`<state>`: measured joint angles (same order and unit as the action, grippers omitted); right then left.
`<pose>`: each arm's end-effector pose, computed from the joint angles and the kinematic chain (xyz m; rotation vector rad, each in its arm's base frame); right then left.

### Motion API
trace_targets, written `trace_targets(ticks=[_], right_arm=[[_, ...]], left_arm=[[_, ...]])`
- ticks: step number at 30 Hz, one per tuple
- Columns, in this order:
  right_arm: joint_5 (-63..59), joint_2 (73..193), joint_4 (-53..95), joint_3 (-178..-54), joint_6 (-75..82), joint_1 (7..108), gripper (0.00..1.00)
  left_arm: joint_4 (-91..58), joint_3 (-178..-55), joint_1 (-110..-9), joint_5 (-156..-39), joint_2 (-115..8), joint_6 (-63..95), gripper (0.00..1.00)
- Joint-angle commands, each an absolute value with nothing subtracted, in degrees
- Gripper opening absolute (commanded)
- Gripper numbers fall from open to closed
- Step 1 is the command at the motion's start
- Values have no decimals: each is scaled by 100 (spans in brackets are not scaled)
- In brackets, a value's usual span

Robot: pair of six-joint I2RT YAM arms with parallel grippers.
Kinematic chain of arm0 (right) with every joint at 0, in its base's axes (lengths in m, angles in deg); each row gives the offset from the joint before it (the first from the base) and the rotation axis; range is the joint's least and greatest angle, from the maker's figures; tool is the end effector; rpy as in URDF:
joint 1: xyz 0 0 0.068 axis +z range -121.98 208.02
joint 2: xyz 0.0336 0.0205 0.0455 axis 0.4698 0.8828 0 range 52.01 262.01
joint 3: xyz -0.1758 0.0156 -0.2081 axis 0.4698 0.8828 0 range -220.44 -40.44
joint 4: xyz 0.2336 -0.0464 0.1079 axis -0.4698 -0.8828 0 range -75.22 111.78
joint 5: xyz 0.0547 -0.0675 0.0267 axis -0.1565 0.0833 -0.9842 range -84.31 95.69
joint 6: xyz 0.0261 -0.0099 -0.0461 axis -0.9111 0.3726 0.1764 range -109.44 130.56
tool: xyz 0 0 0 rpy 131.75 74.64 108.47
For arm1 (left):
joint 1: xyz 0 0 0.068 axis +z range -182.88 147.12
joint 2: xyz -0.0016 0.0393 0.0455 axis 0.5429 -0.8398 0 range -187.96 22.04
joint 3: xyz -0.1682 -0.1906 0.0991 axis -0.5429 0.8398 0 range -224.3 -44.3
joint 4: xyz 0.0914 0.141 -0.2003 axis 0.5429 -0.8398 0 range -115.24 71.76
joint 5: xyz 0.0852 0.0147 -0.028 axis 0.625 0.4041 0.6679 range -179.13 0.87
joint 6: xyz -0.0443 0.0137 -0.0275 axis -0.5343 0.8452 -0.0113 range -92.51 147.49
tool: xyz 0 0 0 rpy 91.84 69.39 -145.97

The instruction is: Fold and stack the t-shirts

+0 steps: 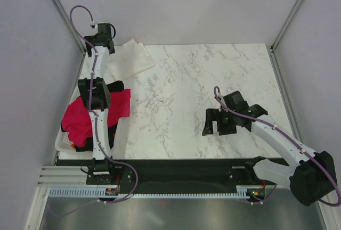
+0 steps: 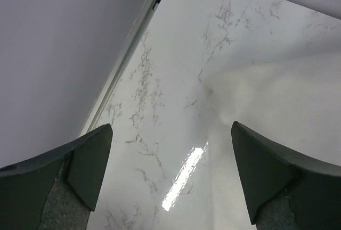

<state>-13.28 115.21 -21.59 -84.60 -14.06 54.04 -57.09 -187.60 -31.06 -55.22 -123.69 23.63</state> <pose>0.1765 0.0990 0.2305 -0.1469 2.7594 0.7067 0.5624 0.0377 0.2435 -0.4135 2.1873 0.6545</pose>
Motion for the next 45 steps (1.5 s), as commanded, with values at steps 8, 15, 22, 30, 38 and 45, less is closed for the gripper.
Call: trace_targets(ticks=[8, 15, 22, 30, 38, 45], right_arm=[[-1444, 11644, -1768, -8386, -1484, 5412, 98], [-1374, 11239, -1961, -8263, -1519, 5404, 98], [-1382, 11274, -2032, -8403, -1449, 5404, 98], [-1532, 11625, -1848, -8359, -1352, 5412, 98], [-1602, 12021, -1690, -8377, -1256, 5412, 98], [-1620, 12092, -1531, -8342, -1343, 5404, 98]], left_arm=[[-5480, -18431, -3763, -8744, -11533, 1730, 100], [-5761, -18299, -3745, -9581, -12175, 1501, 98], [-6315, -18316, -3306, -9590, -12571, 1553, 93], [-6491, -18606, -2735, -8492, -12772, 2160, 97], [-6078, -19134, -2647, -7780, -12598, 2064, 100], [-6069, -18801, -2717, -7971, -11474, 1554, 100]])
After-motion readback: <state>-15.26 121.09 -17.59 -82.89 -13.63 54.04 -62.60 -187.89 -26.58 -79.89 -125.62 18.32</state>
